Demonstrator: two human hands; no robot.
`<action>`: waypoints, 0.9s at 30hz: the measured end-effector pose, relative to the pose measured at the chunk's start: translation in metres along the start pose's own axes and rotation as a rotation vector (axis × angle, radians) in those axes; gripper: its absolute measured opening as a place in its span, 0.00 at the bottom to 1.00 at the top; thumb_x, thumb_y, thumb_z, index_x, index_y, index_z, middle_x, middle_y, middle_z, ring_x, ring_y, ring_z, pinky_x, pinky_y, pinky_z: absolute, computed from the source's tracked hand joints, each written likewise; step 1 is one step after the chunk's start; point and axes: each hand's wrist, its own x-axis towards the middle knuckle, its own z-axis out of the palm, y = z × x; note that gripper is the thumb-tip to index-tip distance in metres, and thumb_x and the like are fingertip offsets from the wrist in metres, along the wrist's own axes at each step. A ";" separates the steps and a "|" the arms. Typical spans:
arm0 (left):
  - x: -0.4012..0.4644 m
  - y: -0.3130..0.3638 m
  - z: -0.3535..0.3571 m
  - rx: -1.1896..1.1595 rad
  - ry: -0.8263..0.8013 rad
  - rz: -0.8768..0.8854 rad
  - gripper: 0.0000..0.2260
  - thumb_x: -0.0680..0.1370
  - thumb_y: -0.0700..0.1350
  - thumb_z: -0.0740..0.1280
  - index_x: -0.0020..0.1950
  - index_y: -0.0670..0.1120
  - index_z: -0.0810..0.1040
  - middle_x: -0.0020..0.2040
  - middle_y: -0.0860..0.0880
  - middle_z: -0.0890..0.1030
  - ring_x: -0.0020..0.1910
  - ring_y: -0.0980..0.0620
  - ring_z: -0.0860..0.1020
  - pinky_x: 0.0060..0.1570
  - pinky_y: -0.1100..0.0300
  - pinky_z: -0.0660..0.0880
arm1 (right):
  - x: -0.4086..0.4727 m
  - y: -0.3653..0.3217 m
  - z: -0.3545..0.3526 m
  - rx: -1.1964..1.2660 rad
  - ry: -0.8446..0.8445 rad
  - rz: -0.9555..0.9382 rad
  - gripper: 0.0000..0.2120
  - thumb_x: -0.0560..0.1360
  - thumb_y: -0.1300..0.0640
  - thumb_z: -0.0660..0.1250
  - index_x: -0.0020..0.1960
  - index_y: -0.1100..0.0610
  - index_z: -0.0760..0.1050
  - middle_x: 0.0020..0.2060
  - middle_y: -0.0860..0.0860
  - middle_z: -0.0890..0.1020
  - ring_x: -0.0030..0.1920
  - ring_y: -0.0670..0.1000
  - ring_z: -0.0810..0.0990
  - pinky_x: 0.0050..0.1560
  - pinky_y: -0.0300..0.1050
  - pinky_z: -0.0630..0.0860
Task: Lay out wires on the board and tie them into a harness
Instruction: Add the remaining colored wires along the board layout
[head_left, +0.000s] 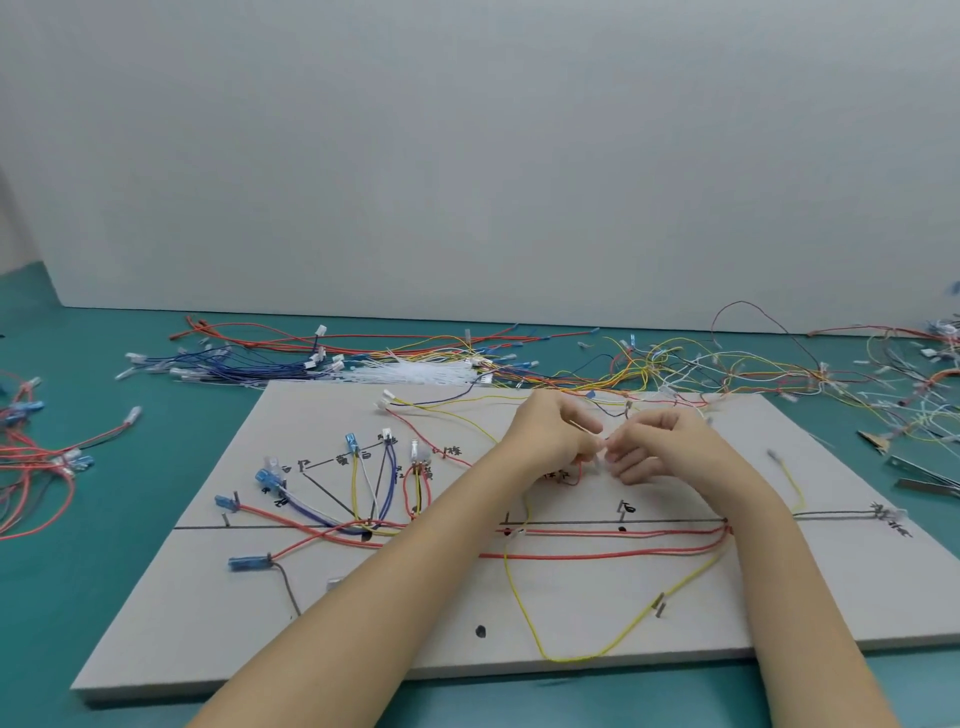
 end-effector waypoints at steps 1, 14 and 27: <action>0.000 -0.002 -0.001 0.011 0.003 -0.003 0.06 0.71 0.36 0.74 0.44 0.44 0.81 0.38 0.41 0.83 0.36 0.48 0.79 0.46 0.51 0.79 | 0.003 0.002 -0.001 0.026 0.113 -0.008 0.08 0.75 0.68 0.63 0.41 0.64 0.81 0.38 0.62 0.81 0.33 0.55 0.81 0.34 0.42 0.81; -0.014 0.004 -0.018 0.023 -0.063 0.038 0.08 0.79 0.38 0.65 0.53 0.45 0.82 0.42 0.51 0.82 0.34 0.59 0.75 0.34 0.67 0.71 | 0.018 0.016 -0.018 -0.242 0.429 -0.048 0.23 0.76 0.66 0.57 0.71 0.58 0.70 0.64 0.57 0.77 0.59 0.55 0.77 0.60 0.50 0.72; -0.028 -0.001 -0.033 0.130 0.083 0.084 0.05 0.76 0.46 0.70 0.42 0.47 0.84 0.35 0.51 0.80 0.36 0.55 0.77 0.42 0.59 0.74 | 0.020 0.019 -0.015 -0.624 0.267 -0.054 0.18 0.74 0.55 0.71 0.63 0.55 0.78 0.74 0.55 0.65 0.74 0.54 0.62 0.70 0.48 0.61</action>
